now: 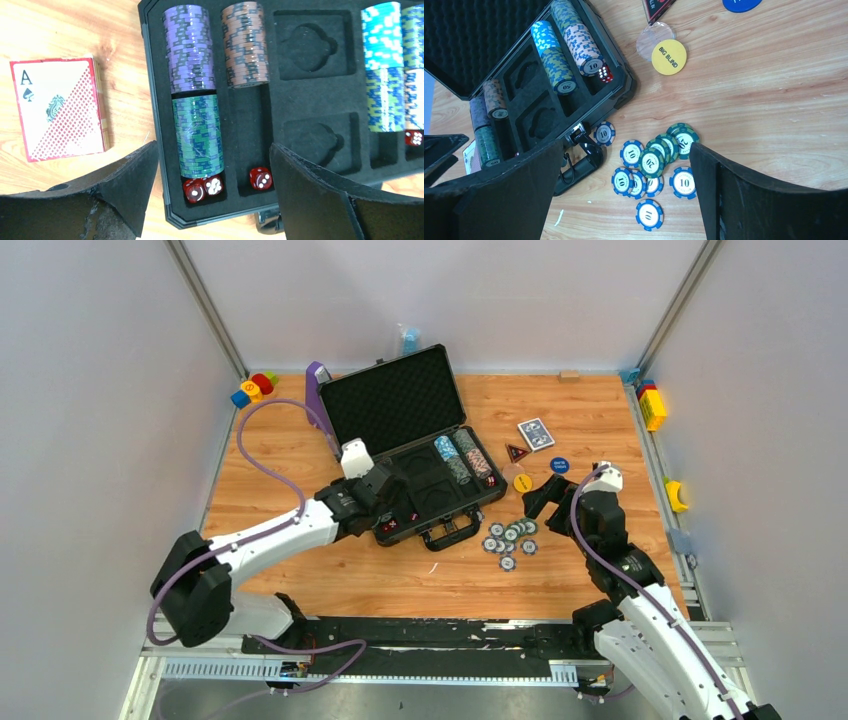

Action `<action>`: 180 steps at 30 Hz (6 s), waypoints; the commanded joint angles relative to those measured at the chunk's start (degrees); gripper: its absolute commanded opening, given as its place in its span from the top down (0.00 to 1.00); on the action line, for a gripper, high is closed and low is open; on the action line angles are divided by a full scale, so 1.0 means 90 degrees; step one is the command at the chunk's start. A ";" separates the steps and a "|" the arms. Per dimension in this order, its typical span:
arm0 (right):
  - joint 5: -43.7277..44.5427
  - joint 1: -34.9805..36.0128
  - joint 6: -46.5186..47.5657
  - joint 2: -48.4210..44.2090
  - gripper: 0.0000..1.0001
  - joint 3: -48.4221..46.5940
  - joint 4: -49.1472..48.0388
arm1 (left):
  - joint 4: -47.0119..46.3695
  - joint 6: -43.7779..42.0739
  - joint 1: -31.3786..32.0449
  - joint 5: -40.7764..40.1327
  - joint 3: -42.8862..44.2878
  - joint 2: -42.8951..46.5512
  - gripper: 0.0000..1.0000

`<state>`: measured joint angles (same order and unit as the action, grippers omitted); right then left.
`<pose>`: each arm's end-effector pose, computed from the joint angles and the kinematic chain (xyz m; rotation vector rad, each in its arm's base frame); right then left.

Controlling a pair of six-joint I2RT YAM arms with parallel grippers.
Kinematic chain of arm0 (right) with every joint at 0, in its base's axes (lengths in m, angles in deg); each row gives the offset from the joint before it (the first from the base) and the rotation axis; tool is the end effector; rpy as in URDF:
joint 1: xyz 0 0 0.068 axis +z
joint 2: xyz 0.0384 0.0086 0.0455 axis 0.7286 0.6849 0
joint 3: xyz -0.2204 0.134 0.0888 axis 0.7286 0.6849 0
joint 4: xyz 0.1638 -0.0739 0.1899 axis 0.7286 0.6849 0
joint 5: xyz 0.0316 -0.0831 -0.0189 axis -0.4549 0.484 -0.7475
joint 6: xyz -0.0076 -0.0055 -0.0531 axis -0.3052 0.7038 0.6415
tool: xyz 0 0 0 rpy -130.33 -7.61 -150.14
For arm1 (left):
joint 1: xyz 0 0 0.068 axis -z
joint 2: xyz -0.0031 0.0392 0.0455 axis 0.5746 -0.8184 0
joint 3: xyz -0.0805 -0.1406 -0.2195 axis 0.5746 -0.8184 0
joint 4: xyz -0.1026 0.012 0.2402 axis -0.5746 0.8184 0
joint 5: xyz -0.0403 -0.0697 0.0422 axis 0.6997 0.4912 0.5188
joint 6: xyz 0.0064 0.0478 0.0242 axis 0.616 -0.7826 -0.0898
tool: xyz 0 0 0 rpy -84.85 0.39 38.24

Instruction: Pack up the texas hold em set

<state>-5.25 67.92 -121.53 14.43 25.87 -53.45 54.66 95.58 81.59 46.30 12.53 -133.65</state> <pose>0.1391 0.0471 0.2469 0.3494 2.0576 0.4219 0.1996 -0.1789 0.2298 -0.5840 2.1998 -0.1529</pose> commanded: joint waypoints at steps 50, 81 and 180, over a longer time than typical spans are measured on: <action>-0.0554 0.0005 -0.0255 0.0663 0.00 0.0026 -0.0464 | -0.0565 -0.4208 -0.0569 0.2963 -0.0459 0.1333 0.44; -0.1641 0.0009 -0.0052 0.2341 0.08 -0.0436 -0.0554 | -0.1636 -0.2220 -0.1044 0.3308 -0.2484 0.1922 0.34; -0.0622 -0.0931 -0.0658 0.7659 0.34 -0.3615 -0.0484 | -0.2597 -0.4751 -0.2602 0.4203 -0.3286 0.5036 0.32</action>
<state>-9.18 58.70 -126.32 81.31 -5.52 -57.08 33.50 54.14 58.27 84.72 -17.28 -88.83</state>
